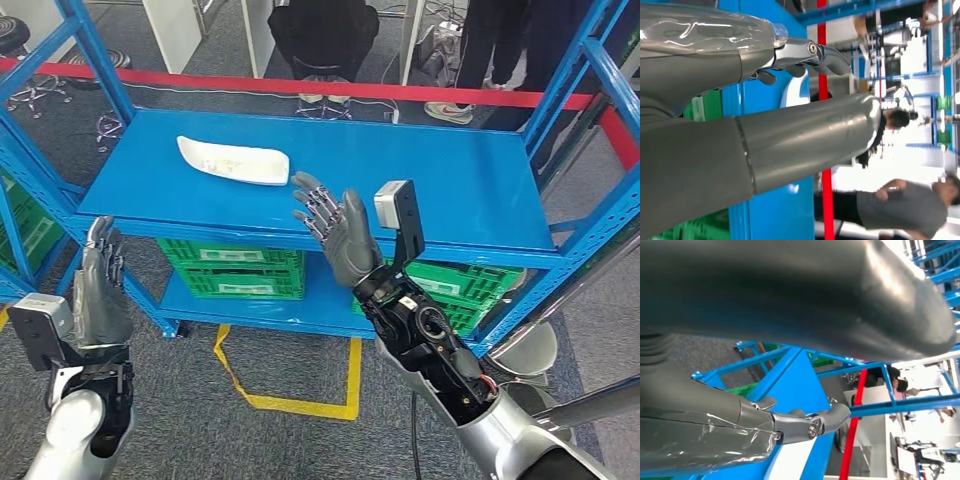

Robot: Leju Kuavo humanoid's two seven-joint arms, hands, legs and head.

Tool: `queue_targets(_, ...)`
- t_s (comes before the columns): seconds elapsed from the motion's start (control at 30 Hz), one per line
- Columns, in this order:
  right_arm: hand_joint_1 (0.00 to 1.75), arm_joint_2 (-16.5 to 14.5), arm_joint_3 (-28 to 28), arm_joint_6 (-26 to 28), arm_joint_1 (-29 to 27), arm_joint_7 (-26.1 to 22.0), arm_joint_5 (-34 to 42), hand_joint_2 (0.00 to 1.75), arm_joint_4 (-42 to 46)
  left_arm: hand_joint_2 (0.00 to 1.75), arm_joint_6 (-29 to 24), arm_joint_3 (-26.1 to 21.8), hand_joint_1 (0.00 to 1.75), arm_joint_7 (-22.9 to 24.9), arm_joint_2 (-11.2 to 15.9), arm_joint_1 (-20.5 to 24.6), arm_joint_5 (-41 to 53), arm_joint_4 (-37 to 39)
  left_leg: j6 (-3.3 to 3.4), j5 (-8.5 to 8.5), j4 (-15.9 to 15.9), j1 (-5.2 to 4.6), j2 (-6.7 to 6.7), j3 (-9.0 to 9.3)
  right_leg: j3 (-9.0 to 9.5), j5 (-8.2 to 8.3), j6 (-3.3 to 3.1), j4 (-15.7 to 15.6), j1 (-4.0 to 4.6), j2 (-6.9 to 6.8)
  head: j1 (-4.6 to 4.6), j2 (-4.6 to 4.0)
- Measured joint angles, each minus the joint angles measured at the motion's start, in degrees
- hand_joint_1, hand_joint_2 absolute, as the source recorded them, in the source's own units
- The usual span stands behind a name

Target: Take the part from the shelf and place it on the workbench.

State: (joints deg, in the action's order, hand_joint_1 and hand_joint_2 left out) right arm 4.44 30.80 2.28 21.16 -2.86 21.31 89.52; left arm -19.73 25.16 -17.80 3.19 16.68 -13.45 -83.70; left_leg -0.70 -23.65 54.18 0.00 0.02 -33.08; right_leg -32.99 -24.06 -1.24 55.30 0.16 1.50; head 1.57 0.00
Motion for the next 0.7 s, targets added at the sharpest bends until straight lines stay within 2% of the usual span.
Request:
queue_targets(0.07,0.00,0.00,0.00,0.16,-0.02,0.15,0.00,0.00,0.01,0.00,0.06,-0.04,0.00,0.01,0.02,-0.02,0.02,-0.07,0.22,0.02,0.01,-0.15,-0.08,0.01,0.14,0.15,0.35,-0.18,-0.12,-0.04,0.09,0.00)
queue_targets(0.37,0.00,0.00,0.00,0.19,-0.02,0.20,0.00,0.00,0.04,0.00,0.13,-0.04,0.00,0.01,0.02,-0.03,0.03,-0.23,0.66,-0.15,0.06,-0.18,-0.11,0.01,0.40,0.23,0.94,-0.65,-0.17,-0.10,0.40,0.00)
queue_targets(0.7,0.00,0.00,0.04,0.08,0.15,0.16,0.26,0.00,-0.02,0.00,0.03,-0.50,0.00,-0.12,0.02,-0.13,-0.12,-0.43,0.67,-0.17,-0.01,-0.05,-0.10,0.04,0.39,0.20,0.99,-0.65,-0.15,-0.10,0.26,0.00)
